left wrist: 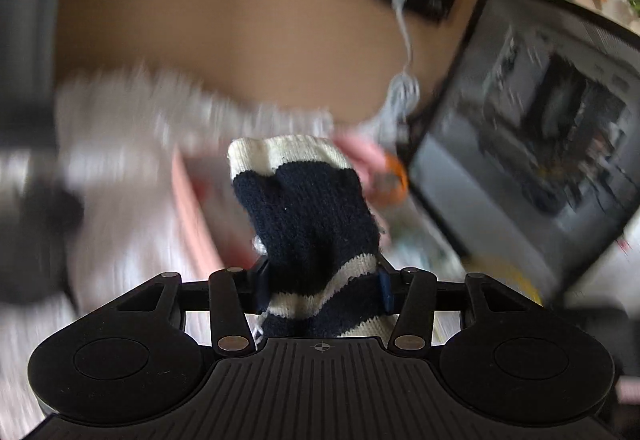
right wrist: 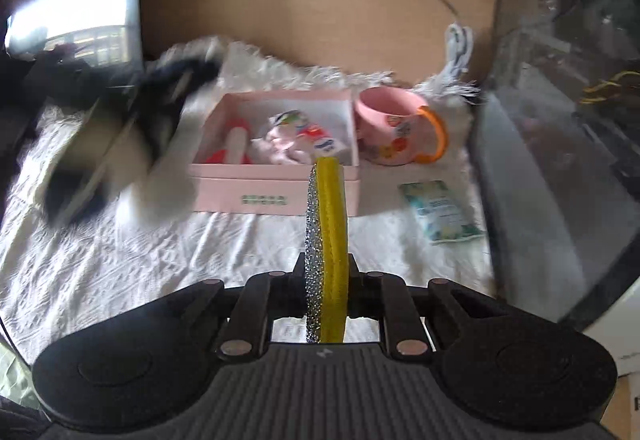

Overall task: Organize soft objects
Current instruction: 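Lower the sock and sponge into the pink box and open both grippers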

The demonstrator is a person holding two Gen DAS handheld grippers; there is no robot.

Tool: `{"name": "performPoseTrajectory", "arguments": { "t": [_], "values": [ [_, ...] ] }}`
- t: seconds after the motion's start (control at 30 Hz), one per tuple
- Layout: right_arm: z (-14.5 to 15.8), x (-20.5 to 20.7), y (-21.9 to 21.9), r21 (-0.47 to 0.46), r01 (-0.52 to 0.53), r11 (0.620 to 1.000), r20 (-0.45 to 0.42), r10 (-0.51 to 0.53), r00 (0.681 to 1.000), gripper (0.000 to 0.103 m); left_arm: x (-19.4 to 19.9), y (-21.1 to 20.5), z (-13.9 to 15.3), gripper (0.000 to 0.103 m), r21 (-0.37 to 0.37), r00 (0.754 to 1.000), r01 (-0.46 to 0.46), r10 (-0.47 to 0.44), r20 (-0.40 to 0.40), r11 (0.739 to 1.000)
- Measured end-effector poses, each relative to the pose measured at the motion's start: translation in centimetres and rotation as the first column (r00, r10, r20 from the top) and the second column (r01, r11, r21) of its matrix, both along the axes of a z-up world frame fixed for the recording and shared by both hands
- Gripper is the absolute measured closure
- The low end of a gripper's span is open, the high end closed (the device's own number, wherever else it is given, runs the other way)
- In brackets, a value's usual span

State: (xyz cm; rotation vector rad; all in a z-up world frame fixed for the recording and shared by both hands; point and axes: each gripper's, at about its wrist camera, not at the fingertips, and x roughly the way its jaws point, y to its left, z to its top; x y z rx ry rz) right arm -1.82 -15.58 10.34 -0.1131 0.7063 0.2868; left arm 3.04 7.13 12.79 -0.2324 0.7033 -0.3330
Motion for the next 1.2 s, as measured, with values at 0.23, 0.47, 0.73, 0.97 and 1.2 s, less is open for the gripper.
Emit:
{"name": "performPoseTrajectory", "arguments": {
  "t": [0.23, 0.47, 0.73, 0.97, 1.2],
  "values": [
    [0.5, -0.5, -0.8, 0.000, 0.081, 0.997, 0.031, -0.081, 0.996, 0.088, 11.3, -1.4, 3.6, 0.043, 0.083, 0.984, -0.078, 0.063, 0.165, 0.993],
    [0.2, -0.2, -0.6, -0.071, 0.089, 0.993, 0.025, -0.087, 0.996, 0.088, 18.1, -2.4, -6.1, 0.035, 0.186, 0.984, -0.117, 0.140, -0.114, 0.975],
    [2.2, 5.2, 3.7, -0.136, -0.041, 0.990, 0.122, 0.058, 0.991, 0.088, 14.2, 2.4, -3.4, 0.039, 0.038, 0.983, -0.185, 0.186, -0.010, 0.982],
    [2.5, 14.0, 12.1, -0.378, -0.097, 0.921, 0.248, 0.202, 0.947, 0.088, 7.9, 6.6, -1.9, 0.039, -0.029, 0.963, -0.269, 0.269, 0.003, 0.963],
    [-0.8, 18.5, 12.8, -0.118, -0.272, 0.955, 0.025, 0.277, 0.961, 0.047, 1.4, 8.6, -4.5, 0.039, -0.015, 0.940, -0.332, 0.330, -0.090, 0.943]
  ]
}}
